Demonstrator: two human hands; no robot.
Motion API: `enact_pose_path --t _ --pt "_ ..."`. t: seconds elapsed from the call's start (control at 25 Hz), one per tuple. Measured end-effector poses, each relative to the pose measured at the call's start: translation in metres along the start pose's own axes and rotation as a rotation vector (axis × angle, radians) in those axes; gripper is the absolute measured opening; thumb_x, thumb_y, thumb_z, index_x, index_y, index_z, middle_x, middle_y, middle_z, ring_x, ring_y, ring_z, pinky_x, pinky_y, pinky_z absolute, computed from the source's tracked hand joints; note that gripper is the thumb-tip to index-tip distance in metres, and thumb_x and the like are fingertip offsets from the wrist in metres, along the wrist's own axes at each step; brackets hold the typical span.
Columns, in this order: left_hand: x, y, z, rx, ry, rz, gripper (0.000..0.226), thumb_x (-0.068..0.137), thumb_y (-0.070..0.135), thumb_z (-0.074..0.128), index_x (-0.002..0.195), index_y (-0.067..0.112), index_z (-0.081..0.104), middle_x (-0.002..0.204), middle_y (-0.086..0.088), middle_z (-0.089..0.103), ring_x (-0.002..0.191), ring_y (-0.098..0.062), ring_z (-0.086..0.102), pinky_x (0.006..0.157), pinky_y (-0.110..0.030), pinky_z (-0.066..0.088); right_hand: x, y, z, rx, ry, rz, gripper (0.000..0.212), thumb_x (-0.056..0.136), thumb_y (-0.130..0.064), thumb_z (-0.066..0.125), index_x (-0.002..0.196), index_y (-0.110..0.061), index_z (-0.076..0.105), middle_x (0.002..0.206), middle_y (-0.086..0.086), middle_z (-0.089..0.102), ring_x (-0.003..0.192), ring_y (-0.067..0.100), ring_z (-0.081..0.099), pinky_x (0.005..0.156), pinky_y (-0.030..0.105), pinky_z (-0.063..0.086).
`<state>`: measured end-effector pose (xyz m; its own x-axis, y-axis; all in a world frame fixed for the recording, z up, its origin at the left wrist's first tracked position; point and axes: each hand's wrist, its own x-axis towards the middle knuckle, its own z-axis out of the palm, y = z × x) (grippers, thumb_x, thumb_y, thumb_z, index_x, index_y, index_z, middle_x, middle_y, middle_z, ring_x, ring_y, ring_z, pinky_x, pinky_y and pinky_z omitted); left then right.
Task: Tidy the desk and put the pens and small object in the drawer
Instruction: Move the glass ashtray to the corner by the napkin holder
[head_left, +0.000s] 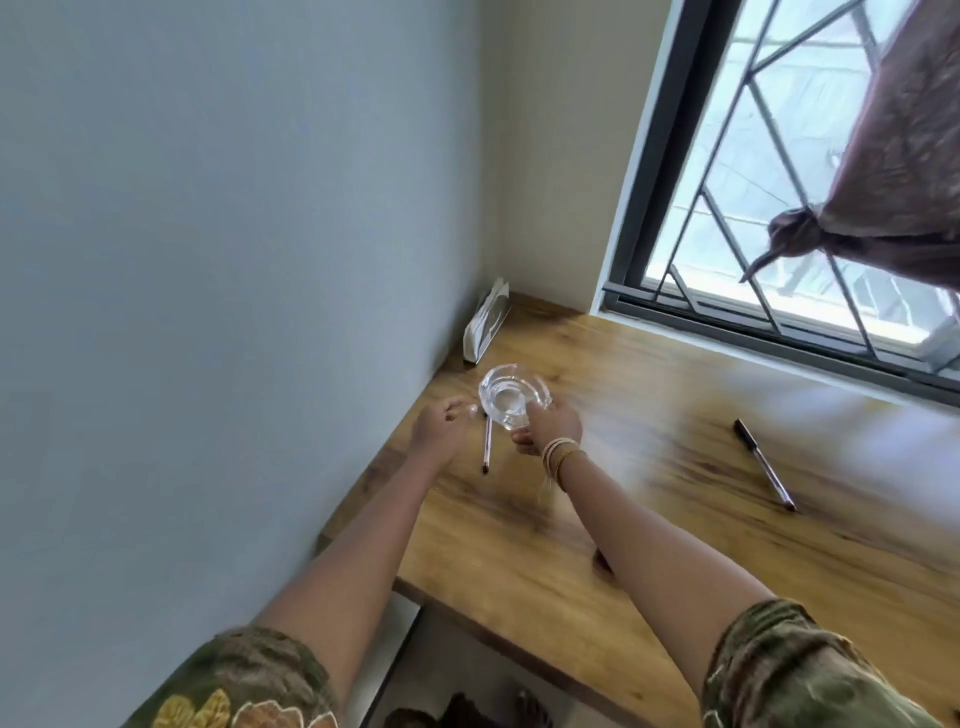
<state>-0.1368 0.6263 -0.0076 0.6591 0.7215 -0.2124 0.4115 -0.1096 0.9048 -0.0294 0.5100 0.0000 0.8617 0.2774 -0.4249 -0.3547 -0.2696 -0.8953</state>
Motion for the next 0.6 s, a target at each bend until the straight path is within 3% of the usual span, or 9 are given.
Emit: enact_pose_path --t 0.12,0.28,0.44,0.52,0.6 --pt "0.018 -0.008 0.007 0.126 -0.008 -0.005 0.036 0.09 0.029 0.061 0.124 0.019 0.062 0.124 -0.003 0.065 0.111 -0.016 0.059 0.091 -0.025 0.043 0.042 -0.014 0.001 -0.041 0.034 0.004 0.039 0.089 -0.022 0.056 0.126 -0.013 0.048 0.088 0.018 0.071 0.042 0.019 0.064 0.048 0.038 0.059" --pt "0.038 -0.017 0.012 0.403 -0.038 0.05 0.049 0.091 0.031 0.057 0.139 0.024 0.049 0.146 0.001 0.047 0.134 -0.017 0.043 0.106 -0.033 0.037 0.088 -0.034 -0.001 -0.015 0.077 0.013 0.046 0.089 -0.022 0.056 0.133 -0.016 0.046 0.103 0.012 0.067 0.06 0.021 0.072 0.046 0.024 0.055" --pt "0.032 -0.041 0.018 0.718 -0.057 0.21 0.056 0.099 0.036 0.04 0.152 0.022 0.025 0.162 0.004 0.015 0.149 -0.013 0.012 0.12 -0.038 0.016 0.125 -0.052 -0.001 -0.032 0.104 0.01 0.051 0.091 -0.019 0.054 0.141 -0.015 0.041 0.1 0.008 0.064 0.032 0.012 0.059 0.029 0.017 0.042" --pt "0.027 -0.052 0.023 0.868 0.013 0.299 0.055 0.102 0.037 0.027 0.153 0.021 0.018 0.162 0.004 0.011 0.149 -0.013 0.006 0.121 -0.035 0.007 0.139 -0.059 0.0 -0.031 0.106 0.018 0.052 0.091 -0.02 0.054 0.141 -0.017 0.041 0.092 0.009 0.068 0.033 0.012 0.06 0.031 0.018 0.043" --pt "0.025 -0.054 0.025 0.9 0.055 0.327 0.054 0.102 0.036 0.024 0.154 0.021 0.018 0.162 0.003 0.011 0.15 -0.013 0.006 0.12 -0.033 0.006 0.149 -0.063 0.0 -0.011 0.111 0.034 0.047 0.09 -0.019 0.054 0.136 -0.018 0.044 0.073 0.001 0.061 0.036 0.014 0.062 0.034 0.022 0.048"
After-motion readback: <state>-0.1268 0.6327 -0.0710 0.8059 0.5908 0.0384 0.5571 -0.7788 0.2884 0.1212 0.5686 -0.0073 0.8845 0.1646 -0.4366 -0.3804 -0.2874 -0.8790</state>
